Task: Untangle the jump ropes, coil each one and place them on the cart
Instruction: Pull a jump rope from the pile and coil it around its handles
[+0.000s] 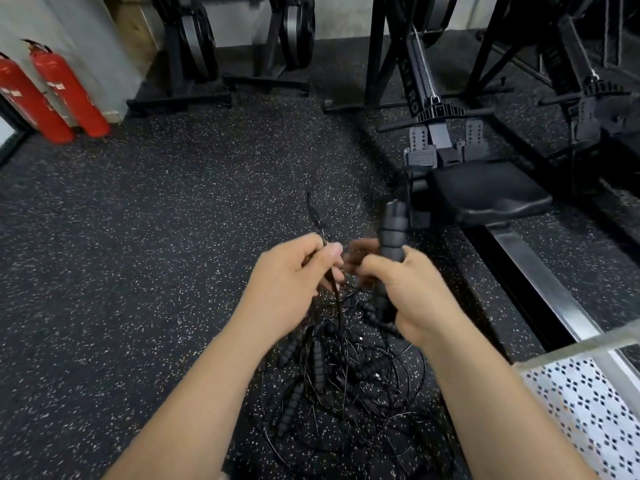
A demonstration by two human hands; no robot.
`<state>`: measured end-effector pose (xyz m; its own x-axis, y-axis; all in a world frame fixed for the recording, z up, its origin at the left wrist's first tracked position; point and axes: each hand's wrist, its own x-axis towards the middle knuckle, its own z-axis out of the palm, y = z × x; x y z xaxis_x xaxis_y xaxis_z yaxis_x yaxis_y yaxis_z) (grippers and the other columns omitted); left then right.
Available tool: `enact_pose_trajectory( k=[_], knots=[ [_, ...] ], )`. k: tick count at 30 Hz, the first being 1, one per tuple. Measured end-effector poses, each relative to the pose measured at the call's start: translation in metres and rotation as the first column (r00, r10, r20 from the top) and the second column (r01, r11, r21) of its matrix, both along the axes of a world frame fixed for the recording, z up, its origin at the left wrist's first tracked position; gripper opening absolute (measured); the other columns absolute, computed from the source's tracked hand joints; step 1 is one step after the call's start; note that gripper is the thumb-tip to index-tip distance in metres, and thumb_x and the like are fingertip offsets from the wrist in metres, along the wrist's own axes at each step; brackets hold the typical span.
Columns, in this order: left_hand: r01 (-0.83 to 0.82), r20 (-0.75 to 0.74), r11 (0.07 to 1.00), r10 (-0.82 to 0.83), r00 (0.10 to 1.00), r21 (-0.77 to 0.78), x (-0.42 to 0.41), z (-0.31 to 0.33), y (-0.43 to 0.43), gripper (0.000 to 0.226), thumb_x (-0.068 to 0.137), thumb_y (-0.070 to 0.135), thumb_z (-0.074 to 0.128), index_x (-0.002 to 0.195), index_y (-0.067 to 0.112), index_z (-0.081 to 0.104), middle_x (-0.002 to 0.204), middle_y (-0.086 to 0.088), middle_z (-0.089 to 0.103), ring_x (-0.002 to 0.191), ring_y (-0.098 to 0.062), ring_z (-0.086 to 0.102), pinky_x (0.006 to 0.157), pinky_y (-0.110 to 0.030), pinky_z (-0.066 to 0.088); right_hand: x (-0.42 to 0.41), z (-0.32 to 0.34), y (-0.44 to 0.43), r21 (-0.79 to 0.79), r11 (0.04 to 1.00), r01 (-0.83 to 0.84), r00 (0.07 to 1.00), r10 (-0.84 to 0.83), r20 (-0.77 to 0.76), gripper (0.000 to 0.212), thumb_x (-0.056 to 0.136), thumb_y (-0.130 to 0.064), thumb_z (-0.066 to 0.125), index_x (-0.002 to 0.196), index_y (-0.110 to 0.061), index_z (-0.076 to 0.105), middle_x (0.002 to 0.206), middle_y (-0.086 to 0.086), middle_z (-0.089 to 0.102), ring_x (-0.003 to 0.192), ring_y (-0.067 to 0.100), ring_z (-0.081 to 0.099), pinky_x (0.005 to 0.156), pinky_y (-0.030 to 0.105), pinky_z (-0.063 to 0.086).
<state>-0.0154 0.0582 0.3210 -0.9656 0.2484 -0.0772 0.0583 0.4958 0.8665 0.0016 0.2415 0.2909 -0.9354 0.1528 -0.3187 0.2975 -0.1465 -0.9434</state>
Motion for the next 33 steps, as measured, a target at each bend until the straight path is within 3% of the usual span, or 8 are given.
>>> enact_pose_trajectory(
  k=[3,6,11,14,19,23,29,33],
  knots=[
    [-0.128,0.016,0.984,0.127,0.992,0.12,-0.006,0.008,-0.006,0.03,0.11,0.041,0.057,0.095,0.022,0.076,0.088,0.01,0.081,0.07,-0.002,0.072,0.071,-0.028,0.06,0.005,-0.006,-0.016,0.104,0.974,-0.203,0.978,0.196,0.075,0.035,0.083,-0.005,0.073,0.11,-0.026,0.081,0.109,0.003,0.083,0.108,0.027,0.073,0.11,0.052,0.048],
    [-0.262,0.089,0.935,0.247,0.965,0.24,-0.015,0.008,-0.019,0.032,0.109,0.043,0.059,0.098,0.019,0.077,0.09,0.003,0.081,0.071,-0.006,0.071,0.07,-0.035,0.056,0.009,-0.007,-0.029,0.135,0.923,-0.359,0.931,0.345,0.12,0.034,0.08,-0.006,0.072,0.111,-0.02,0.08,0.112,0.0,0.083,0.119,0.029,0.072,0.117,0.052,0.043],
    [-0.365,0.165,0.837,0.325,0.931,0.409,-0.034,0.0,-0.045,0.033,0.109,0.043,0.061,0.099,0.014,0.075,0.092,-0.003,0.08,0.078,-0.013,0.072,0.066,-0.03,0.048,0.018,-0.008,-0.045,0.115,0.861,-0.496,0.864,0.476,0.162,0.026,0.087,-0.002,0.074,0.111,-0.011,0.079,0.107,0.006,0.084,0.11,0.027,0.078,0.12,0.048,0.045],
    [-0.435,0.197,0.799,0.388,0.901,0.415,-0.044,-0.011,-0.059,0.032,0.109,0.042,0.06,0.1,0.014,0.074,0.09,-0.002,0.079,0.079,-0.014,0.072,0.064,-0.028,0.047,0.018,-0.008,-0.047,0.162,0.873,-0.46,0.884,0.433,0.178,0.026,0.084,-0.011,0.083,0.11,-0.01,0.078,0.103,0.007,0.084,0.104,0.024,0.08,0.11,0.041,0.053],
    [-0.537,0.266,0.752,0.467,0.843,0.382,-0.055,-0.029,-0.073,0.033,0.109,0.044,0.06,0.099,0.016,0.075,0.094,-0.004,0.08,0.078,-0.012,0.072,0.062,-0.026,0.05,0.02,0.008,-0.037,0.136,0.896,-0.424,0.903,0.406,0.141,0.024,0.092,0.005,0.077,0.114,0.006,0.068,0.096,0.018,0.082,0.08,0.019,0.08,0.065,0.02,0.056],
    [-0.569,0.412,0.747,0.425,0.806,0.343,-0.055,-0.038,-0.068,0.045,0.11,0.05,0.055,0.112,0.011,0.075,0.096,-0.006,0.08,0.075,-0.012,0.074,0.063,-0.026,0.054,0.02,0.025,-0.031,0.038,0.919,-0.393,0.918,0.39,0.074,0.026,0.093,0.007,0.076,0.117,0.009,0.066,0.101,0.022,0.081,0.099,0.036,0.081,0.079,0.033,0.064],
    [-0.241,0.45,0.942,0.114,0.886,0.234,-0.027,-0.029,-0.028,0.029,0.112,0.021,0.047,0.12,0.014,0.074,0.106,-0.003,0.083,0.107,-0.027,0.079,0.095,-0.041,0.059,0.016,0.038,-0.019,-0.148,0.977,-0.154,0.987,0.146,-0.062,0.024,0.092,0.006,0.076,0.115,0.004,0.068,0.103,0.027,0.08,0.093,0.033,0.079,0.084,0.041,0.066],
    [0.243,0.361,0.97,-0.218,0.907,-0.025,-0.005,-0.033,-0.007,0.05,0.101,0.004,0.055,0.118,0.047,0.073,0.122,0.026,0.075,0.12,0.003,0.067,0.115,-0.034,0.044,0.013,0.041,-0.012,-0.232,0.973,-0.012,0.996,-0.009,-0.088,0.025,0.096,0.006,0.073,0.12,0.003,0.068,0.106,0.023,0.081,0.099,0.034,0.08,0.082,0.039,0.064]
  ],
)
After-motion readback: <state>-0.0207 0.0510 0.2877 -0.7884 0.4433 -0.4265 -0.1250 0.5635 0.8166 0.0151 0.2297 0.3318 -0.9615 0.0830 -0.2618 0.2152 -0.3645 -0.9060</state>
